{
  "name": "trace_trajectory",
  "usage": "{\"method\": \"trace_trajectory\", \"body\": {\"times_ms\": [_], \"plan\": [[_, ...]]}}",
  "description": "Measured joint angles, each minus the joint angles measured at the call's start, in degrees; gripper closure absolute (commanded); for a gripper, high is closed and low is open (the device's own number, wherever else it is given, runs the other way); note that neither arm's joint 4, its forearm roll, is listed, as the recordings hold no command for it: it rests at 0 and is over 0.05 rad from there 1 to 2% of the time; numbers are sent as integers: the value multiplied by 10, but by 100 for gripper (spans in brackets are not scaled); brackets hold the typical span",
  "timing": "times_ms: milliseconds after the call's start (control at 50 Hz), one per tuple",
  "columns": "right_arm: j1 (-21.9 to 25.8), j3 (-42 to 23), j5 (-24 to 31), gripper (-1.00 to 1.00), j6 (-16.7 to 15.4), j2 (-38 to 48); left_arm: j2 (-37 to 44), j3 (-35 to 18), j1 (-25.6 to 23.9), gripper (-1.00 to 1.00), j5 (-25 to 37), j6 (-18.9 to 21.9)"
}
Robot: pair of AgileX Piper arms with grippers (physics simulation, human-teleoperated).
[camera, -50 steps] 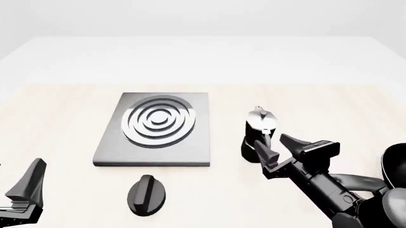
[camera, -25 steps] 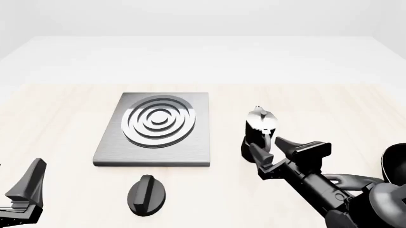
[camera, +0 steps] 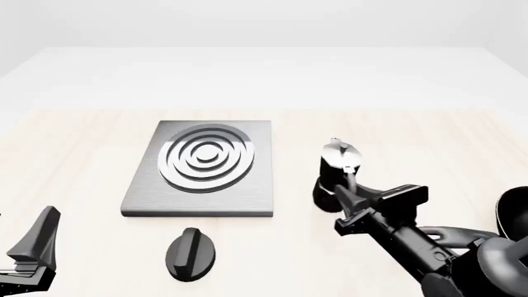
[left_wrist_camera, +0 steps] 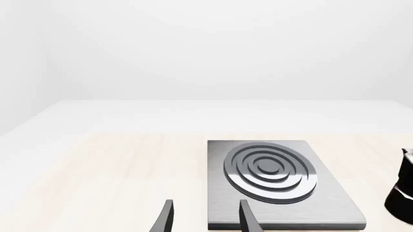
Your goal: Put the moka pot on the stove.
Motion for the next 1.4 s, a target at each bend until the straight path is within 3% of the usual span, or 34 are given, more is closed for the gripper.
{"method": "trace_trajectory", "body": {"times_ms": [620,1400], "plan": [[-7,17,99,100,-62,-168,0,0,0,-100,0,0],[22,-73,227,100,-64,-265,0,0,0,-100,0,0]]}}
